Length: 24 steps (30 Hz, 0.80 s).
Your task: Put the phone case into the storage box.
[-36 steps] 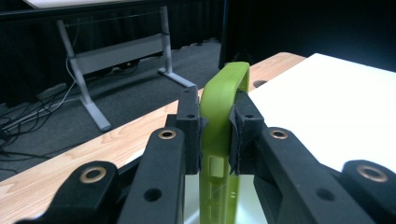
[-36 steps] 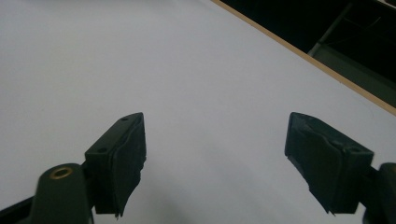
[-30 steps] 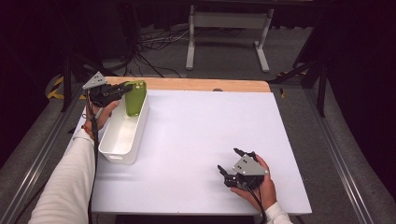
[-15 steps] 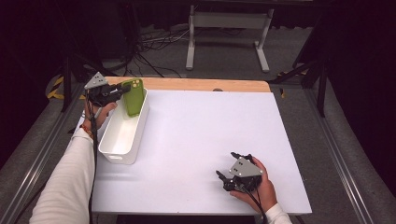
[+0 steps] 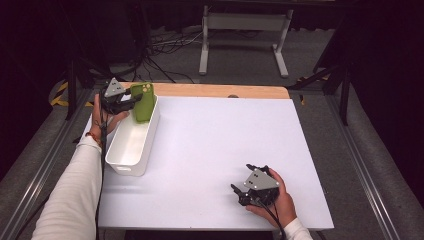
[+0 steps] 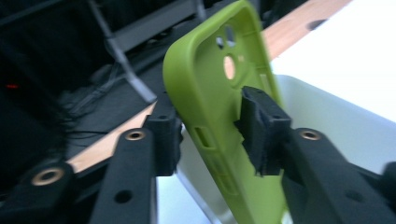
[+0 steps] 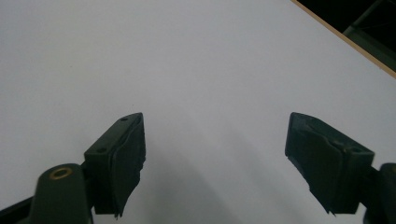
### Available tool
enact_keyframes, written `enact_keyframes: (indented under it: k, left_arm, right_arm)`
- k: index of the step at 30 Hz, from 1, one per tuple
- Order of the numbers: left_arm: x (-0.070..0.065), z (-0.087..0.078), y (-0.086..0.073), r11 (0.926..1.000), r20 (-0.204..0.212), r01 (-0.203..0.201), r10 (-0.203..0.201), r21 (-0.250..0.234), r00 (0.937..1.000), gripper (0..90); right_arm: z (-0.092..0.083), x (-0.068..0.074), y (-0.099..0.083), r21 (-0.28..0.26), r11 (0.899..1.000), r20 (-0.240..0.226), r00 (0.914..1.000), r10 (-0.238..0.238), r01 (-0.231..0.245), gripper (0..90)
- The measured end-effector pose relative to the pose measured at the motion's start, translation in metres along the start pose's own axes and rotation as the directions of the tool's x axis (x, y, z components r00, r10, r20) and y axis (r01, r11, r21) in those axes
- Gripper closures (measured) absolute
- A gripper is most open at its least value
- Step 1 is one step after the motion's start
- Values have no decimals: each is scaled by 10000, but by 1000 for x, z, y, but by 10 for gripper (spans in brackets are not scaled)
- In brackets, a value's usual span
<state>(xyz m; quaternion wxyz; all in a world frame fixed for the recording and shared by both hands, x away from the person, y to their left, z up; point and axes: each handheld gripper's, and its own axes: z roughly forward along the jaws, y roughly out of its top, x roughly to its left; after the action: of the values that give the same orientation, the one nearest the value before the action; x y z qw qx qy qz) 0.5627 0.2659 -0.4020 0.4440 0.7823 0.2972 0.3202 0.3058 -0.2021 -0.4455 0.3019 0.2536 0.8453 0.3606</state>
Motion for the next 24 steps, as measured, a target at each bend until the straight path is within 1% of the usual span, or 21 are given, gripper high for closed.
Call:
enact_keyframes:
  k: [1,2,3,5,6,8,9,10,12,13,14,15,16,17,19,20,22,24]
  left_arm:
    - [-1,1,0,10000,-104,47,-47,-4,9999,578]
    - [-2,2,0,10000,-276,86,-85,5,9996,546]
    - [-2,2,0,9999,-351,140,-140,-9,9993,546]
    - [-2,2,0,9998,-583,192,-194,-31,9981,512]
    - [-2,2,0,9995,-764,323,-320,21,9966,442]
    - [-3,2,0,9993,-1077,362,-350,92,9936,366]
    - [-3,2,0,9993,-1077,362,-350,92,9936,330]
    - [-2,2,0,9994,-1196,343,-330,93,9923,320]
    - [-2,2,0,9994,-1222,321,-305,112,9920,309]
    - [-2,2,1,9996,-1369,228,-205,153,9904,294]
    - [-2,1,1,9994,-1333,299,-275,157,9907,294]
    - [-2,0,1,9989,-1193,459,-446,82,9919,287]
    - [-2,-1,1,9986,-1119,521,-513,43,9924,276]
    - [-2,-3,2,9984,-1144,554,-543,67,9919,266]
    - [-1,-6,2,9973,-988,735,-726,49,9925,244]
    - [-1,-8,1,9959,-923,908,-907,-30,9916,234]
    - [-1,-12,0,9944,-896,1038,-1050,-182,9904,227]
    - [-2,-14,0,9946,-866,1025,-1037,-183,9908,219]
  right_arm:
    - [0,0,0,0,10000,0,10000,0,0,212]
    - [0,0,0,15,10000,-1,10000,-26,26,212]
    - [0,0,0,15,10000,-1,10000,-26,26,212]
    - [0,0,0,6,10000,-14,10000,-46,46,212]
    - [0,0,0,6,10000,5,10000,-79,79,211]
    - [0,0,1,10,10000,-2,10000,-85,85,211]
    - [0,0,1,10,10000,-2,10000,-85,85,211]
    - [-1,1,2,3,10000,1,10000,-81,81,210]
    - [-1,1,2,-7,9999,3,9999,-138,138,210]
    - [-3,2,4,-76,9998,9,9998,-192,192,209]
    - [-3,2,4,-76,9998,9,9998,-192,192,209]
    - [-3,2,4,-87,9998,6,9998,-197,197,210]
    - [-3,2,4,-106,9997,25,9997,-226,226,209]
    - [-3,2,4,-89,9997,16,9998,-206,207,210]
    - [-3,2,4,-93,9998,20,9998,-196,196,210]
    - [-3,2,4,-120,9998,34,9998,-176,177,210]
    - [-5,3,7,-242,9995,158,9996,-221,225,210]
    - [-7,4,9,-463,9987,232,9995,-213,224,211]
